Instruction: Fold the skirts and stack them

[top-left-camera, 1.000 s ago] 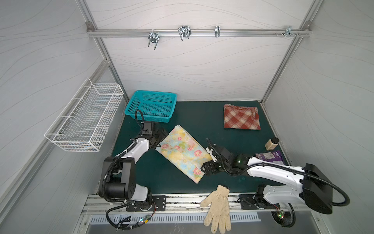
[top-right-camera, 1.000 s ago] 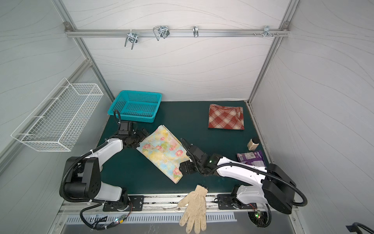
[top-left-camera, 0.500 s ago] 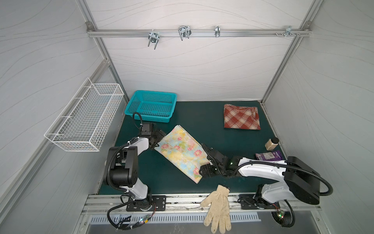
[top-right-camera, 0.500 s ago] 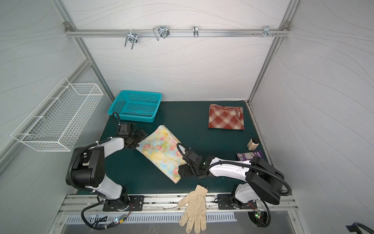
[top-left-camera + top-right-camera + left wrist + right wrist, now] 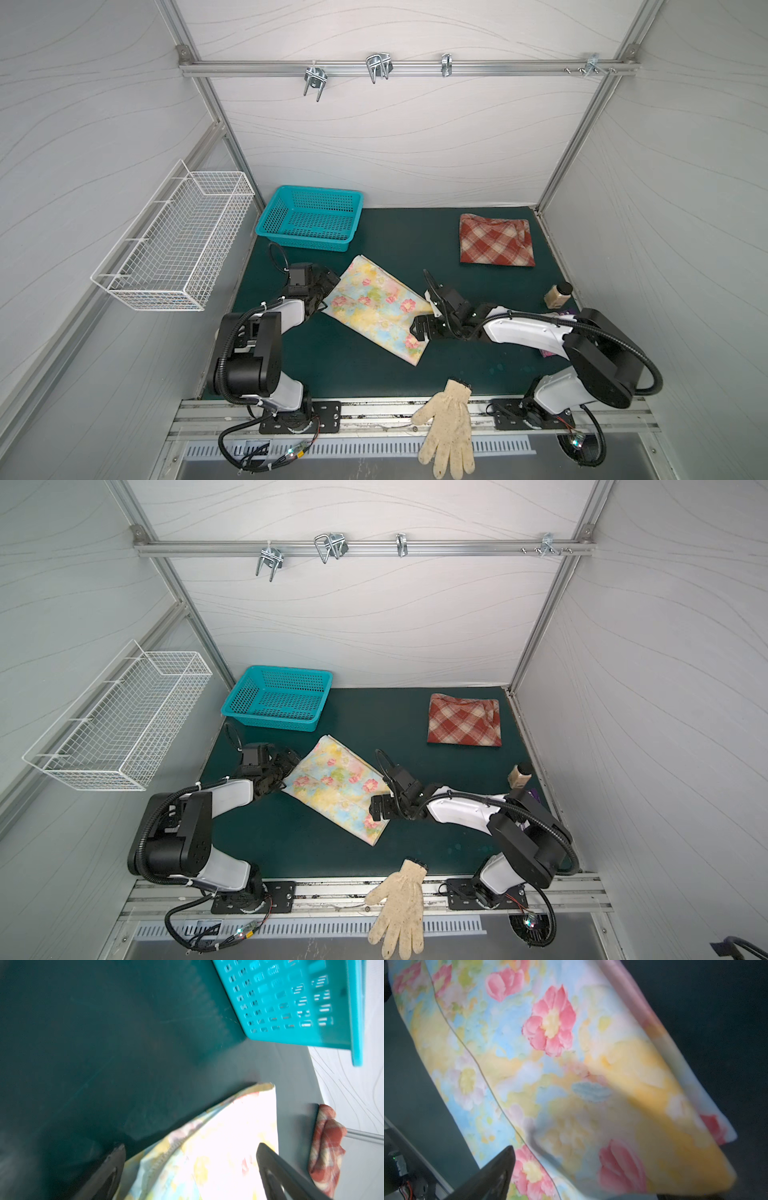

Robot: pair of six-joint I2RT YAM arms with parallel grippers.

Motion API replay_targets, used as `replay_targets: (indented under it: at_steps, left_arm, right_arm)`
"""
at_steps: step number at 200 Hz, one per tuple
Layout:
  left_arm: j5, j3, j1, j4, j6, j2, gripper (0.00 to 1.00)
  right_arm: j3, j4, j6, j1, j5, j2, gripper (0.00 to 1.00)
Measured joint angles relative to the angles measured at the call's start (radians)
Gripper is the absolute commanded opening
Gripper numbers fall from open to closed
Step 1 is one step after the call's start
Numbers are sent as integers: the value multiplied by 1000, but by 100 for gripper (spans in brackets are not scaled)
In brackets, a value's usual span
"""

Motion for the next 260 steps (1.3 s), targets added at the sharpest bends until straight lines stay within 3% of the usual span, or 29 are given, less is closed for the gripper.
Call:
replay_targets:
  at_steps: [34,97,138,199,260]
  left_arm:
    - [8,-97,-26,-16,-17,-117,99]
    - [-35,-268,-171,-172,-99,-444,99]
    - [-80,-231,-173,-369,-85,-602,99]
    - [-37,66,-174,-516,-45,-550,99]
    - [85,75,-258,-443,-80,-441,99]
  right_arm:
    - [97,-16,-50,-71,-25,92,99]
    - [311,-72,-138,-163,-47,266,99]
    - [377,-129,-172,-179,-51,260,99]
    - [305,-187,-170,-122,-49,-38,99]
    - [117,-134,-127,42,-62,-137,99]
